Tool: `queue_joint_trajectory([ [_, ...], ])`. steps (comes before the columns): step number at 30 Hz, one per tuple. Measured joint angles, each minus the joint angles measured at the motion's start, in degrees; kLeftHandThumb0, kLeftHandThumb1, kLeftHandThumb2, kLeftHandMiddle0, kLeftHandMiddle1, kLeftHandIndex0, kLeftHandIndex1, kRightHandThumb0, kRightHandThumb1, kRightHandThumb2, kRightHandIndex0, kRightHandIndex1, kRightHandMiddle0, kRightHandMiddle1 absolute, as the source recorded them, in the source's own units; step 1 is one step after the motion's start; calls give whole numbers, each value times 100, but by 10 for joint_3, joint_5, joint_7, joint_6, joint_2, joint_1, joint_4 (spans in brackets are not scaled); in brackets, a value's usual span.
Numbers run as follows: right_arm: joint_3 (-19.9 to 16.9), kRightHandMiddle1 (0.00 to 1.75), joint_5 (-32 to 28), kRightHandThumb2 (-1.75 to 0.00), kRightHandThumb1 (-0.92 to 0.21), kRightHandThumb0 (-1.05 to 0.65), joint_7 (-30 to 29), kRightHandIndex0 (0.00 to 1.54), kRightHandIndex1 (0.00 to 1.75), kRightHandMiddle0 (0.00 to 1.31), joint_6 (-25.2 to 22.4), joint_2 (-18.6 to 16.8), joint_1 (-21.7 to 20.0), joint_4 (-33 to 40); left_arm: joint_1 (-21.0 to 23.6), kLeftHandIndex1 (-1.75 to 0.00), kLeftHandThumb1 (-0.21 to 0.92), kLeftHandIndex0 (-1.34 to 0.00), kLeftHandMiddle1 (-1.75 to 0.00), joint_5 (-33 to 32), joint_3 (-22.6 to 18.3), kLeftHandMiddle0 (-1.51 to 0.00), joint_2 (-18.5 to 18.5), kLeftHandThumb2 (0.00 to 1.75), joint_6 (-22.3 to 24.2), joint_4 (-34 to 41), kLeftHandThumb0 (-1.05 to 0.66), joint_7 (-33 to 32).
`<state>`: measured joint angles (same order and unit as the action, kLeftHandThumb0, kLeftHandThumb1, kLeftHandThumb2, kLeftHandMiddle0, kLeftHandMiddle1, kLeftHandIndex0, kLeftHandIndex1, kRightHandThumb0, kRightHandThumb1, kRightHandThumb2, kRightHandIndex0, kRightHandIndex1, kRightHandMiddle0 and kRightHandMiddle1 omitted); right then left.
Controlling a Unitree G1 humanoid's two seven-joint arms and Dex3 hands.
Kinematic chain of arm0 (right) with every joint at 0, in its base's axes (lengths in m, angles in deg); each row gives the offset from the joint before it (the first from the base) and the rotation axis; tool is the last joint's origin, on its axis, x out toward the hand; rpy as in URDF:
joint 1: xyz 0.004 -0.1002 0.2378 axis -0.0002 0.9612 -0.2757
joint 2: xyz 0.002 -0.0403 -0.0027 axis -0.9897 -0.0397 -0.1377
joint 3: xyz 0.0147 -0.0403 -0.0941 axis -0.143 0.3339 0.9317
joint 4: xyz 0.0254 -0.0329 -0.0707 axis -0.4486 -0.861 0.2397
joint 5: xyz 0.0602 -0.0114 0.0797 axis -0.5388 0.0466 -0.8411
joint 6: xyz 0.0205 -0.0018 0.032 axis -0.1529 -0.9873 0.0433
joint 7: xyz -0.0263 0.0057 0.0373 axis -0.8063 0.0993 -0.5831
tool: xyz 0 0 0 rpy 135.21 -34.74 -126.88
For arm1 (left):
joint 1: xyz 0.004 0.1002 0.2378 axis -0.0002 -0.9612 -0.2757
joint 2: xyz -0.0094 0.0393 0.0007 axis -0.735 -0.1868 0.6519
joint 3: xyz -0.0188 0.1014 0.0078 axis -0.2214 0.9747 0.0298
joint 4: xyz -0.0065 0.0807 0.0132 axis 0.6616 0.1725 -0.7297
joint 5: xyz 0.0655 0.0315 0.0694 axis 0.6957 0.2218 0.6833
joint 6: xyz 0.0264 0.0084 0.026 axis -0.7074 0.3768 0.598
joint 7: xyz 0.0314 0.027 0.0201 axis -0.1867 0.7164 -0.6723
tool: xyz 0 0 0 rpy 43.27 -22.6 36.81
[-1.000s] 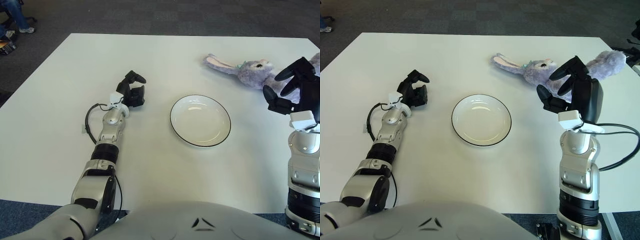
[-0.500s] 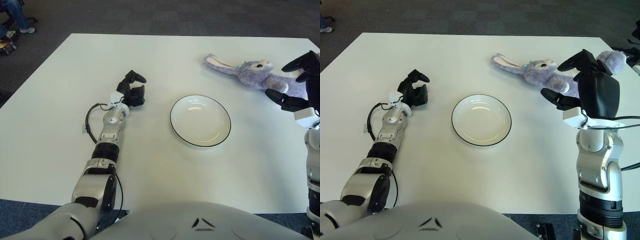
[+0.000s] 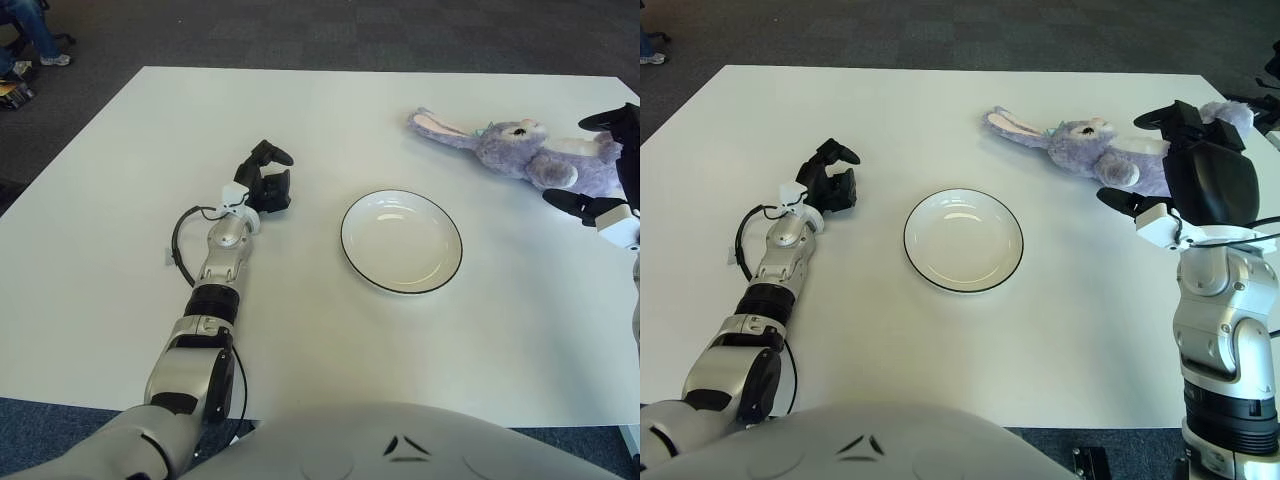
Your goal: Put the doll into the plate.
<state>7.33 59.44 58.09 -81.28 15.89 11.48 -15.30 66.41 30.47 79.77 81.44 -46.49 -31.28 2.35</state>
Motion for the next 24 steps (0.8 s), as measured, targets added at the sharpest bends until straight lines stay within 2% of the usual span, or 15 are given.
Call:
queue_joint_trajectory([
  [4,3,65,4,-67,-49,-76,23,0,22,0,-35,-1,-7,21,0,-175,49,-48,-175,2,0,-119,0,110,2,1,-43,-2],
  [10,13,49,29,-70,-48,-78,34,2,22,0,-58,1,-23,30,0,-175,50,-47,-175,2,0,-118,0,109,2,1,-42,-2],
  [19,45,15,84,-54,-66,-93,88,3,16,0,-72,45,-53,28,1,-175,50,-46,-175,2,1,-118,1,108,-2,-1,-42,-1],
  [24,69,2,88,-42,-75,-102,178,1,11,0,-87,88,-80,22,1,-175,50,-46,-175,2,0,-118,1,108,-3,-2,-42,-1],
])
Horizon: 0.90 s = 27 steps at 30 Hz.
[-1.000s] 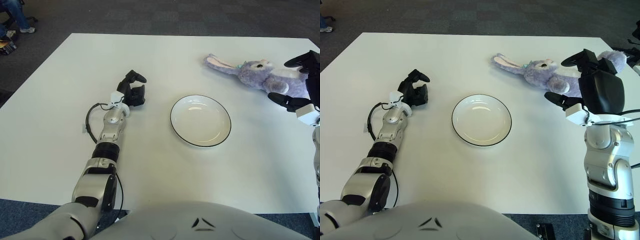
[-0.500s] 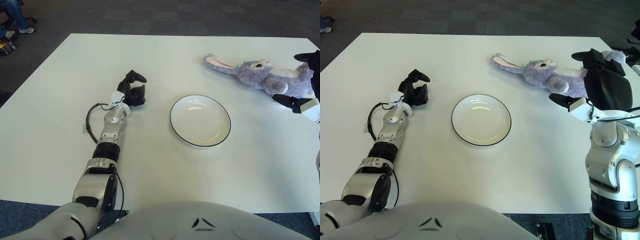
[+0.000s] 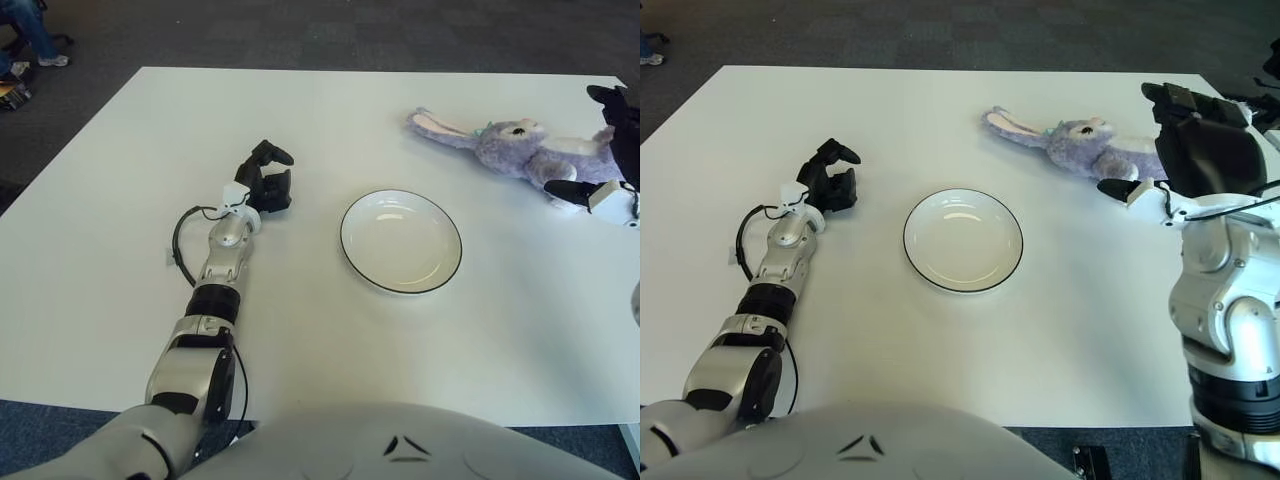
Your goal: Put the doll into the plate.
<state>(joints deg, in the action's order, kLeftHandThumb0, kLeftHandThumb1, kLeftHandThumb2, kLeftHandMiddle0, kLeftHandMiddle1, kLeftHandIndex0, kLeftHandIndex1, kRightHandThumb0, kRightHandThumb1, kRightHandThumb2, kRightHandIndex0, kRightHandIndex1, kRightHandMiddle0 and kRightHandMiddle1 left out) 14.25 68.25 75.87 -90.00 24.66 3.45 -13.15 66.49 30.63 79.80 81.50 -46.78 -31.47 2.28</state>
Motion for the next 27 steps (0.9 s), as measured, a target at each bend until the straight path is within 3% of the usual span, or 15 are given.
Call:
queue_joint_trajectory([
  [3,25,1,-3,-39,-76,-103,42,1,10,0,2,26,-37,-36,0,-175,50,-47,-175,0,0,-119,0,108,-1,-1,-42,1],
  [9,65,0,-10,-36,-76,-104,72,3,11,0,25,56,-107,-133,3,-175,50,-47,-175,0,1,-120,1,108,-2,-2,-42,1],
  [21,90,0,-34,-34,-74,-99,48,0,5,0,64,63,-144,-279,3,-175,50,-47,-175,4,2,-117,4,108,-2,-1,-42,-1],
  [27,121,0,-50,-34,-71,-100,34,0,0,0,129,75,-171,-368,1,-175,50,-47,-175,6,2,-117,2,108,-1,-1,-42,-5],
])
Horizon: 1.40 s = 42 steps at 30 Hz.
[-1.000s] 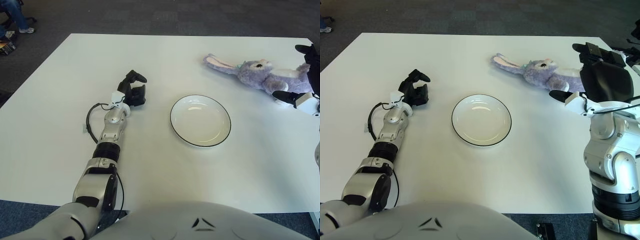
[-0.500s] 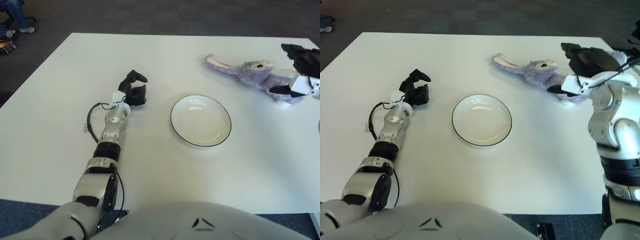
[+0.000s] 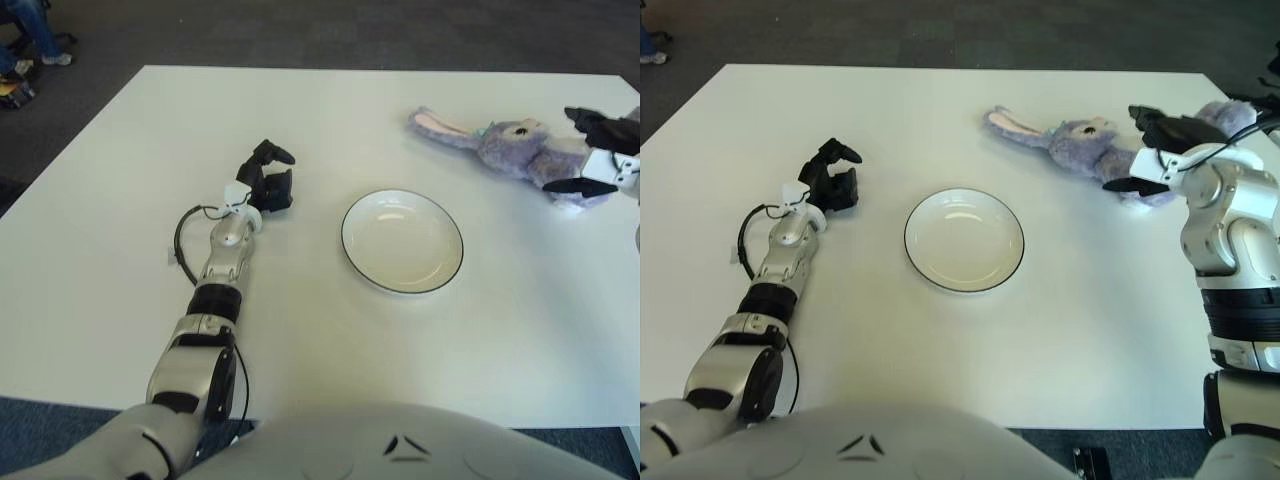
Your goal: Put the doll into the plate.
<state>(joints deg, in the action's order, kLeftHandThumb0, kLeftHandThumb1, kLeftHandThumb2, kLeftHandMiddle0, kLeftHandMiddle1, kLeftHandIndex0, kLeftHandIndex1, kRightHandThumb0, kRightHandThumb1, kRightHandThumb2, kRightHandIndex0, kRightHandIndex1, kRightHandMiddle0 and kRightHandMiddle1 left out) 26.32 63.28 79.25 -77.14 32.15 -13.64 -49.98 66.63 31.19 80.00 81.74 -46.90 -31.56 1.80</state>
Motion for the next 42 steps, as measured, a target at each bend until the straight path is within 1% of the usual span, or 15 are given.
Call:
queue_joint_trajectory([
  [3,14,0,-2,-34,-69,-100,-14,0,0,0,30,5,-17,-39,0,-175,50,-47,-175,0,0,-117,0,108,0,0,-42,0],
  [8,19,0,-19,-35,-67,-99,-25,0,0,0,58,6,-34,-64,0,-175,50,-47,-175,0,0,-117,0,108,0,0,-42,0],
  [11,20,0,-27,-43,-61,-97,-25,0,0,0,59,6,-39,-66,1,-175,51,-46,-175,0,0,-117,0,108,0,1,-42,0],
  [13,21,0,-30,-47,-59,-97,-24,2,1,0,57,6,-41,-66,1,-175,51,-46,-175,0,0,-117,1,108,0,1,-42,0],
  [18,29,0,-31,-50,-56,-96,-25,1,0,0,48,2,-45,-68,1,-175,51,-46,-175,0,0,-117,1,108,0,1,-42,0],
  [24,59,0,-27,-51,-55,-97,-59,0,0,0,62,-17,-66,-133,0,-175,50,-46,-175,0,0,-117,0,108,-1,0,-42,0],
  [27,74,0,-25,-52,-55,-96,-71,0,0,0,74,-19,-72,-162,0,-175,50,-47,-175,0,1,-117,1,108,-1,0,-42,0],
  [31,94,0,-16,-57,-52,-94,-92,2,1,0,90,-19,-94,-208,0,-175,50,-47,-175,-1,1,-118,0,108,-2,0,-42,0],
  [35,109,1,-10,-59,-51,-92,-109,5,2,1,96,-19,-112,-234,1,-175,50,-47,-175,-1,1,-117,0,108,-2,-1,-42,1],
  [39,122,6,-3,-65,-47,-88,-123,8,3,0,98,-20,-121,-254,1,-175,50,-47,-175,-1,1,-117,0,108,-2,0,-42,1],
  [42,129,12,-3,-70,-42,-81,-128,11,5,0,96,-22,-126,-266,0,-175,50,-47,-175,0,1,-117,0,108,-2,0,-42,1],
])
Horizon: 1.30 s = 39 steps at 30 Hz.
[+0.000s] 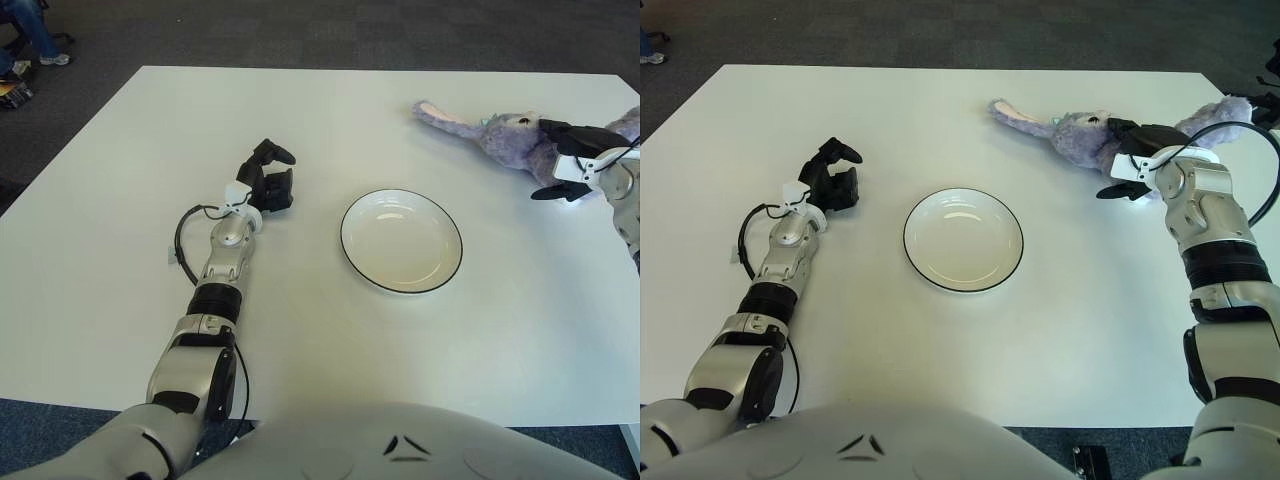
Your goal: Put the doll into the plate.
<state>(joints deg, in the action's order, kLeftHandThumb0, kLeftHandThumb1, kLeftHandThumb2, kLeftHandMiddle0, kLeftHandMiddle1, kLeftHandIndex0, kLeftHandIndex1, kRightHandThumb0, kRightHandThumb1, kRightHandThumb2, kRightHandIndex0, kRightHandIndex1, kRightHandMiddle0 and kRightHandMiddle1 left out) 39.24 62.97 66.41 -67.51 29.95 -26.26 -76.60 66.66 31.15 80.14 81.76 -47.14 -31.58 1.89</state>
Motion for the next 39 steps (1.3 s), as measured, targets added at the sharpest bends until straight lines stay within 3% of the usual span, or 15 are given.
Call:
queue_joint_trajectory([
  [15,30,21,-2,-86,-28,-64,-69,13,9,0,22,-36,-76,-174,-2,-175,52,-46,-175,1,2,-117,0,107,2,4,-42,-2],
  [19,40,22,-2,-90,-25,-61,-76,3,39,0,23,-42,-100,-211,-2,-175,52,-45,-175,0,1,-117,0,106,3,5,-42,-1],
  [22,49,20,-2,-93,-24,-57,-83,4,77,0,25,-44,-113,-233,-2,-175,52,-46,-175,0,1,-117,0,106,4,6,-42,-1],
  [23,52,19,-1,-93,-24,-56,-86,7,98,0,25,-46,-117,-242,-3,-175,52,-46,-175,0,1,-117,0,106,4,6,-42,-1],
  [26,65,16,1,-95,-24,-54,-101,10,126,0,21,-53,-131,-268,-3,-175,52,-46,-175,0,1,-117,0,106,4,6,-42,-1],
  [33,102,13,22,-94,-25,-55,-142,1,139,0,-8,-68,-150,-304,-3,-175,52,-46,-175,0,2,-117,0,106,4,6,-42,0],
  [39,134,24,42,-94,-26,-47,-184,0,150,0,-37,-81,-155,-324,-3,-175,51,-46,-175,0,2,-116,0,107,4,7,-42,0],
])
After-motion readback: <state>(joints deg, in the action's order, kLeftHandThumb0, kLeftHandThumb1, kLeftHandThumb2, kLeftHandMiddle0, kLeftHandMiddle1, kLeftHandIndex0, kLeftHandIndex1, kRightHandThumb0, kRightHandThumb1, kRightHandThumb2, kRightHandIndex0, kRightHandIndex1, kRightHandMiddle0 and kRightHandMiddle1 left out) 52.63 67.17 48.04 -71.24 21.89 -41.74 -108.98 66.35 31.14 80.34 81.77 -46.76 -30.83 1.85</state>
